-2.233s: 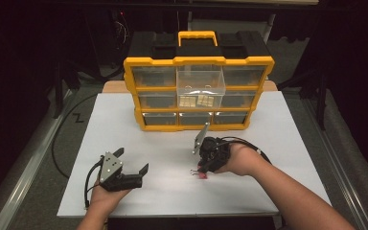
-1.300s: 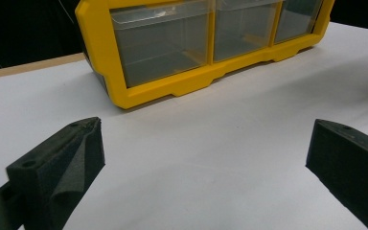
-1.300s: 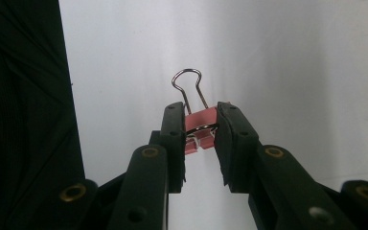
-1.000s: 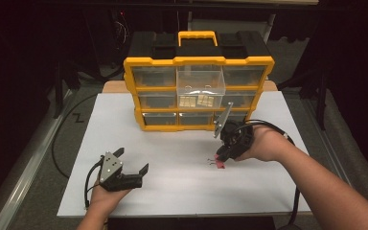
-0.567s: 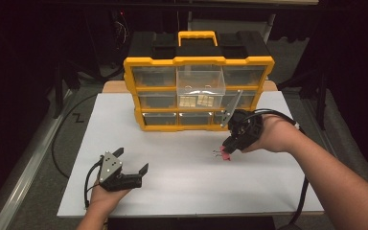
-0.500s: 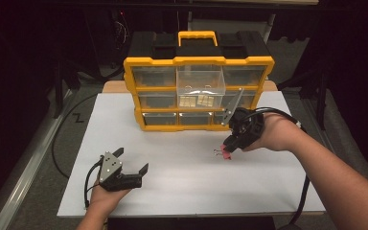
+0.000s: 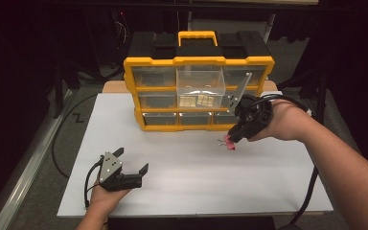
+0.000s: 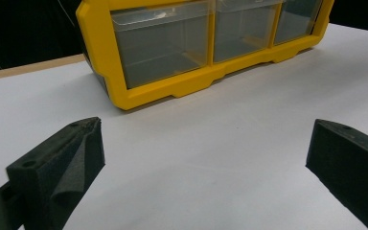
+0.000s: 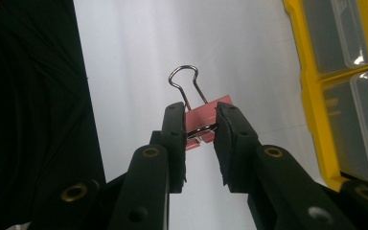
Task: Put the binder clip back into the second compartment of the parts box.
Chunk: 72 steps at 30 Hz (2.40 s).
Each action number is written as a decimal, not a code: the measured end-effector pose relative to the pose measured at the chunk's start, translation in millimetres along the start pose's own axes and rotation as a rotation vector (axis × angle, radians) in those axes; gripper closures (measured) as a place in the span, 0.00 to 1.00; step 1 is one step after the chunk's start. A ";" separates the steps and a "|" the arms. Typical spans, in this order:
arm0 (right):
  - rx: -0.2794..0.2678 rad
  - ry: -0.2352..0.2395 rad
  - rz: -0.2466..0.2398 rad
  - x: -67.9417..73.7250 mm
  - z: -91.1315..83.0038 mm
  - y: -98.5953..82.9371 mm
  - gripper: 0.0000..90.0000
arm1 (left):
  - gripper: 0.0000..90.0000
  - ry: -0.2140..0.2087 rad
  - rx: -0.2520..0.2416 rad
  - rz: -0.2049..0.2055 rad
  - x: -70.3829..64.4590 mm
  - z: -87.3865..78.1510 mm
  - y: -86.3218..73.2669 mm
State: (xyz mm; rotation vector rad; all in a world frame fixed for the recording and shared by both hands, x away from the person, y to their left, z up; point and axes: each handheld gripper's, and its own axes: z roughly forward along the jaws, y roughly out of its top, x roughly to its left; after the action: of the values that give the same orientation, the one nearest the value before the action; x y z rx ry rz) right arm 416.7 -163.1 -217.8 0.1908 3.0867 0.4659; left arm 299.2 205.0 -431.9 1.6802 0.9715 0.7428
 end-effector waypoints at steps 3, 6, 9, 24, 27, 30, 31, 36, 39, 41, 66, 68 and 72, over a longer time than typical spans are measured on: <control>0.004 -0.001 -0.007 0.1 -5.4 3.5 0.85 | 0.00 0.000 -0.002 0.000 0.0 -0.3 0.1; 0.001 -0.006 -0.008 0.2 -9.4 6.3 0.85 | 0.00 0.000 -0.004 -0.002 0.2 -0.4 0.1; 0.003 -0.013 -0.010 0.1 -14.0 9.7 0.85 | 0.00 0.000 -0.005 0.000 0.3 -0.5 0.2; -0.002 -0.040 -0.024 -0.7 -39.9 28.3 0.86 | 0.00 0.007 -0.024 0.004 1.0 -2.7 0.8; -0.007 -0.045 -0.027 -1.3 -43.7 31.3 0.86 | 0.00 0.006 -0.026 0.002 1.1 -2.9 0.8; -0.012 -0.048 -0.022 -1.7 -47.8 33.7 0.87 | 0.00 0.006 -0.029 -0.003 1.1 -2.8 0.9; -0.016 -0.050 -0.022 -2.1 -49.5 34.5 0.87 | 0.00 0.005 -0.030 -0.003 1.2 -2.9 0.9; -0.025 -0.075 -0.028 -1.7 -57.6 36.4 1.00 | 0.00 0.003 -0.029 -0.004 1.3 -2.9 0.9; -0.022 -0.109 -0.009 -1.4 -62.8 38.2 1.00 | 0.00 0.003 -0.029 -0.004 1.2 -3.0 0.9; -0.024 -0.108 -0.008 -1.0 -65.2 39.1 1.00 | 0.00 0.003 -0.029 -0.005 1.2 -3.1 0.9; -0.015 -0.105 -0.003 -1.7 -107.2 60.9 1.00 | 0.00 0.001 -0.028 -0.006 1.6 -3.3 0.9; -0.016 -0.106 -0.004 -2.0 -111.5 63.3 1.00 | 0.00 0.001 -0.027 -0.005 1.6 -3.4 0.9; -0.021 -0.108 -0.008 -3.3 -119.6 68.6 1.00 | 0.00 0.001 -0.026 -0.007 1.8 -3.5 0.8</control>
State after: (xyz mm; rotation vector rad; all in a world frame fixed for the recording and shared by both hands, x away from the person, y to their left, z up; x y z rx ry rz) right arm 424.3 -133.5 -83.3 0.1960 2.9756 0.4705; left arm 297.3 208.0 -430.0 1.6538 0.9638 0.7487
